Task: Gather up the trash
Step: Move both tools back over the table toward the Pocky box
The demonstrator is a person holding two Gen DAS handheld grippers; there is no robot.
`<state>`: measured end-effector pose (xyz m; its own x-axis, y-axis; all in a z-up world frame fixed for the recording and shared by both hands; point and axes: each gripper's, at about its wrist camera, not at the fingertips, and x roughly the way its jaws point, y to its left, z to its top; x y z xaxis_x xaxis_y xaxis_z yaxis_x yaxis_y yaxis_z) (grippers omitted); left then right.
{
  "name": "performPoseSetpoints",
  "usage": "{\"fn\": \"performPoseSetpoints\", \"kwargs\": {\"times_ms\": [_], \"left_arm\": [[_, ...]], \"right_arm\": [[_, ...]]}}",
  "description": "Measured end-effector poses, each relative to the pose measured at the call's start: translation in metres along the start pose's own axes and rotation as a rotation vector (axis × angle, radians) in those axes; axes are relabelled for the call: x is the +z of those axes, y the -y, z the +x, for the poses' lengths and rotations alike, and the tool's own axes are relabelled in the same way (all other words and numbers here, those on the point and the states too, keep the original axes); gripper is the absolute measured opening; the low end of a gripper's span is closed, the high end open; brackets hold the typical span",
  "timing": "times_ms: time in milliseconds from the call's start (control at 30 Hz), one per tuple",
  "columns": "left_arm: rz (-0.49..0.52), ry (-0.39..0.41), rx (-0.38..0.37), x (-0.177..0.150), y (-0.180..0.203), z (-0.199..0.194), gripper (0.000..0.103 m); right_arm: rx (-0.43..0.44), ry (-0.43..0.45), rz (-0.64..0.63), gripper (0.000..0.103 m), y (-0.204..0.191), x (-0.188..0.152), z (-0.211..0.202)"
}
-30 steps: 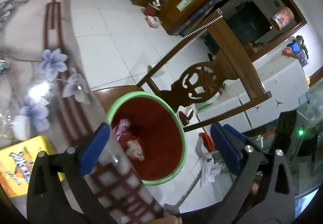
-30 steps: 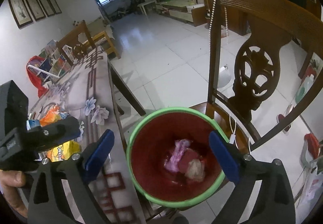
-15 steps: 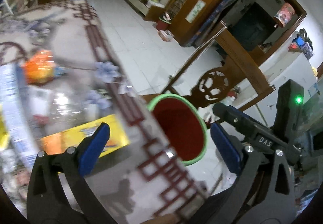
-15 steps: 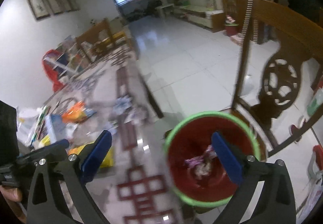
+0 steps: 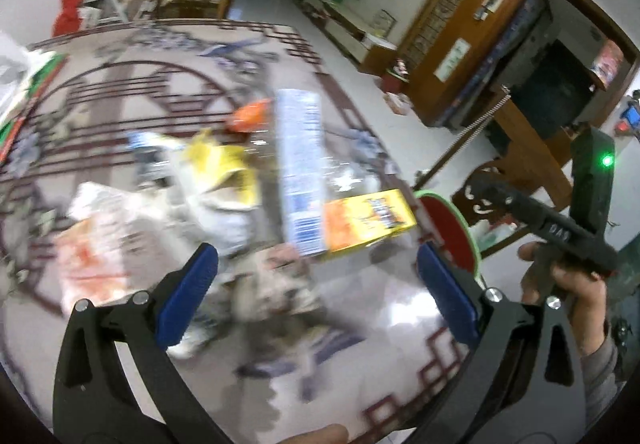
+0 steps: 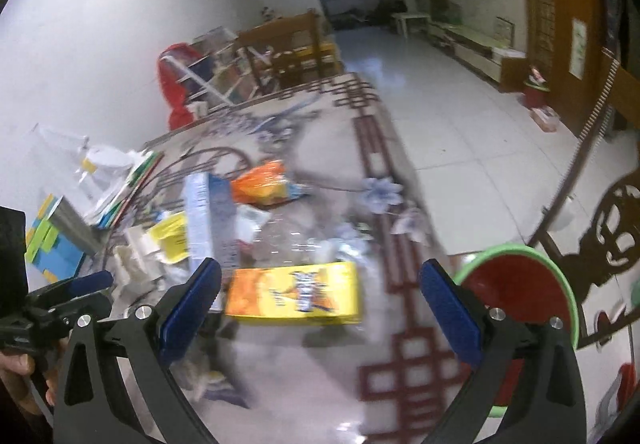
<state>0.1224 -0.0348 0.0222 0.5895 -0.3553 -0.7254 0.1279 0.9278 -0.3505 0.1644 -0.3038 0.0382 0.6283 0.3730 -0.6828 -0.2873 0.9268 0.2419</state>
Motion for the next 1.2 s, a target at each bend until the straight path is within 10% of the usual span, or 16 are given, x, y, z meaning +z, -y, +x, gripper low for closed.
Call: {"fn": "performPoseSetpoints", "kwargs": {"times_ms": [700,1200], "left_arm": [[0.091,-0.068,0.214,-0.028,-0.101,-0.023,0.097],[0.193,-0.147,0.211,-0.019,-0.119,0.008,0.097]], "right_arm": [[0.046,-0.108,-0.186,0.096,-0.095,-0.009,0.061],[0.027,-0.191,-0.234,0.092,-0.121,0.002,0.104]]}}
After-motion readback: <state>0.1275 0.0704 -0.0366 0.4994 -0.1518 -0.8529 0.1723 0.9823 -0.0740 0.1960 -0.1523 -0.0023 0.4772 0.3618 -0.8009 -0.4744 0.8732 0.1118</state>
